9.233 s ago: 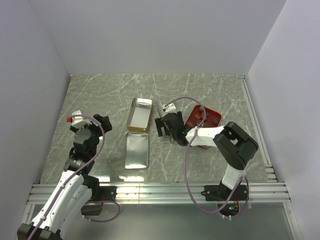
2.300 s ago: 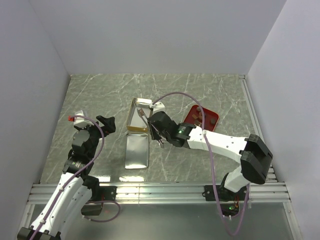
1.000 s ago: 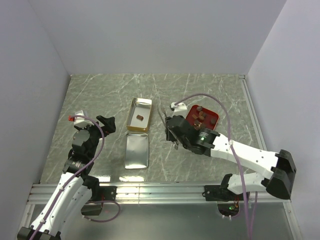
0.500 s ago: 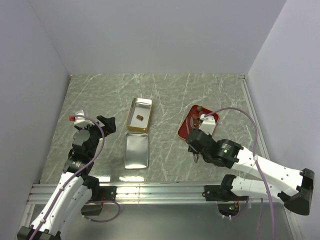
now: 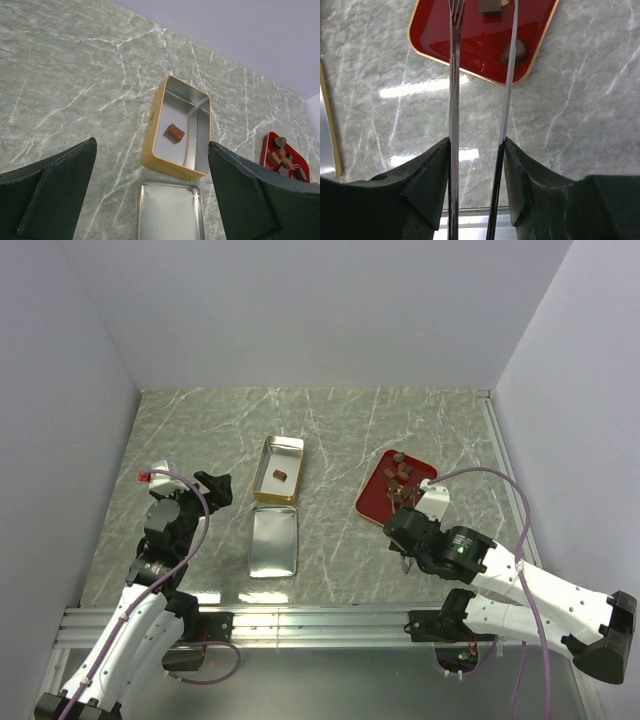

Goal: Pack the chocolate

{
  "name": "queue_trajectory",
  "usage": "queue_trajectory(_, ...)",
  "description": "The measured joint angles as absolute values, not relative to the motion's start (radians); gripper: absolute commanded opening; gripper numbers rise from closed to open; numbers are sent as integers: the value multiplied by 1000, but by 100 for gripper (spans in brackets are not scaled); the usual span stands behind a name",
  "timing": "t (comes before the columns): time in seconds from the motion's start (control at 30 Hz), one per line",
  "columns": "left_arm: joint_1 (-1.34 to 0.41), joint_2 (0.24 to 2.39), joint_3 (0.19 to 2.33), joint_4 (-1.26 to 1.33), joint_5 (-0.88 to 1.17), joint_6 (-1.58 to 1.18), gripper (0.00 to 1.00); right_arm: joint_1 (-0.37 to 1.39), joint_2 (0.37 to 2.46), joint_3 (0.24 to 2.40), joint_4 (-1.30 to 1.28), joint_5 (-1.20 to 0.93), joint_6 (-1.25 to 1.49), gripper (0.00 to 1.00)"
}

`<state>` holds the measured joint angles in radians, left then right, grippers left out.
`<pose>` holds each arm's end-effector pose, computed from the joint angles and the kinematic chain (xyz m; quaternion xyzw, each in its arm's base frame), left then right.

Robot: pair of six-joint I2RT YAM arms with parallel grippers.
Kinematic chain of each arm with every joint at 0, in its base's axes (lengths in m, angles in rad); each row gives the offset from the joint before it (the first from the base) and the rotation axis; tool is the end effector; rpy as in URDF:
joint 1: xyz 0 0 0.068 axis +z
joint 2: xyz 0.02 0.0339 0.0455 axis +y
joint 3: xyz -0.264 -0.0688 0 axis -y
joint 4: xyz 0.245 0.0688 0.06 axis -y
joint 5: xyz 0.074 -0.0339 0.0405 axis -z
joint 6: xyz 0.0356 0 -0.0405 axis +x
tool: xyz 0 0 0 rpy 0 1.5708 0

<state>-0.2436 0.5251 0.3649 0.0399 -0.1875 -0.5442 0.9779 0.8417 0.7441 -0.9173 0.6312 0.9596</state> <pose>0.1483 -0.0300 0.2529 -0.1730 0.7274 -0.1888 0.6367 0.1001 0.1110 0.2590 0.0768 0.9149 0.0459 0.3937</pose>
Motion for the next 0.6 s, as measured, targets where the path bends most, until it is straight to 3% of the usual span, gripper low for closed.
queue_trajectory(0.6,-244,520,365,40,-185,-544,99,841,821,645,-740,512,839,51)
